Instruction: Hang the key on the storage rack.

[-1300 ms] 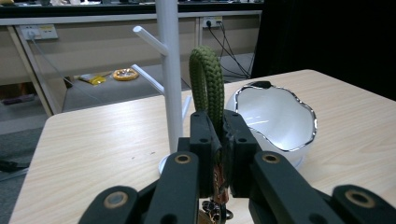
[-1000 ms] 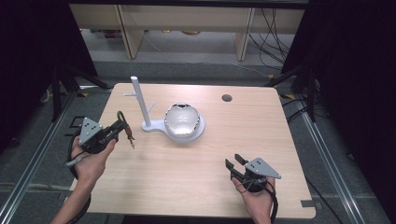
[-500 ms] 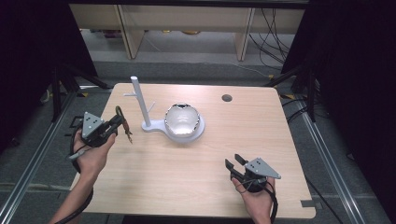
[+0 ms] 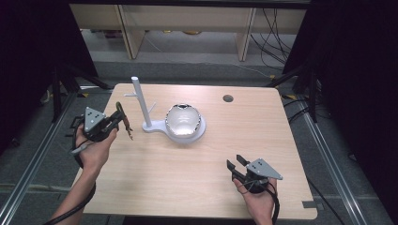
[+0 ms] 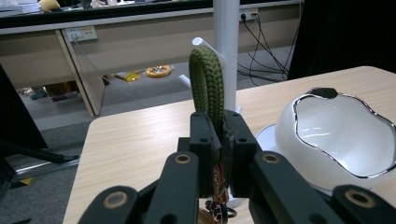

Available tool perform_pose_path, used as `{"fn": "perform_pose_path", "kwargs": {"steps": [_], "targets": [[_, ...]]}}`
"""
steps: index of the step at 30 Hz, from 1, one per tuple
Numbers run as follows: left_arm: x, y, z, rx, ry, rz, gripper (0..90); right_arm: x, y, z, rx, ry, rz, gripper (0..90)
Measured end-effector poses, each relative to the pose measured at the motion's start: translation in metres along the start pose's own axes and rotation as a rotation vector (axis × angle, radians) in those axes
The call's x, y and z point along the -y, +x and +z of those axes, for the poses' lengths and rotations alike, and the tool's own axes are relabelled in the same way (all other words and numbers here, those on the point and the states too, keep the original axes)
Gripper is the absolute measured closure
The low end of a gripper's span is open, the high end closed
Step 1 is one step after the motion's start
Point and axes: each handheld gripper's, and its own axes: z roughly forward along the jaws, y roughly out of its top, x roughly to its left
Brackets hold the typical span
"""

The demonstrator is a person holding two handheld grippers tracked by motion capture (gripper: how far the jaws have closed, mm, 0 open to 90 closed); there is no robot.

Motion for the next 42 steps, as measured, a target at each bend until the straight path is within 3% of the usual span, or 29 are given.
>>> {"fn": "perform_pose_path", "kwargs": {"steps": [8, 10, 12, 14, 19, 23, 33, 34, 37, 39, 42], "targets": [[-0.001, 0.004, 0.005, -0.01, 0.009, -0.007, 83.5, 0.0, 0.0, 0.0, -0.005, 0.005, -0.003, 55.4], [-0.001, 0.005, 0.006, -0.013, 0.009, -0.008, 83.5, -0.001, -0.001, 0.0, 0.001, -0.003, -0.031, 55.4], [-0.002, 0.005, 0.007, -0.017, 0.011, -0.006, 83.5, -0.001, -0.001, 0.0, 0.001, -0.003, -0.03, 55.4], [-0.003, 0.006, 0.008, -0.021, 0.011, -0.003, 83.5, 0.0, 0.001, 0.0, -0.014, 0.01, 0.003, 55.3], [-0.005, 0.006, 0.011, -0.028, 0.015, 0.001, 83.5, 0.0, -0.001, 0.001, -0.006, -0.004, -0.028, 55.3], [-0.006, 0.007, 0.014, -0.031, 0.017, 0.003, 83.5, 0.0, 0.0, 0.0, -0.009, 0.007, 0.003, 55.3], [-0.011, 0.008, 0.019, -0.038, 0.019, 0.007, 83.4, 0.0, -0.001, 0.001, -0.01, 0.002, -0.011, 55.2], [-0.012, 0.008, 0.02, -0.039, 0.017, 0.01, 83.5, 0.001, 0.002, 0.001, -0.011, 0.002, 0.017, 55.2], [-0.013, 0.008, 0.022, -0.039, 0.019, 0.013, 83.4, 0.0, 0.0, 0.001, -0.008, -0.001, -0.01, 55.1], [-0.013, 0.007, 0.023, -0.04, 0.019, 0.015, 83.4, 0.001, 0.002, 0.001, -0.013, 0.004, 0.025, 55.1], [-0.014, 0.007, 0.025, -0.044, 0.02, 0.021, 83.4, 0.001, 0.0, 0.001, -0.016, 0.002, 0.003, 55.1]]}}
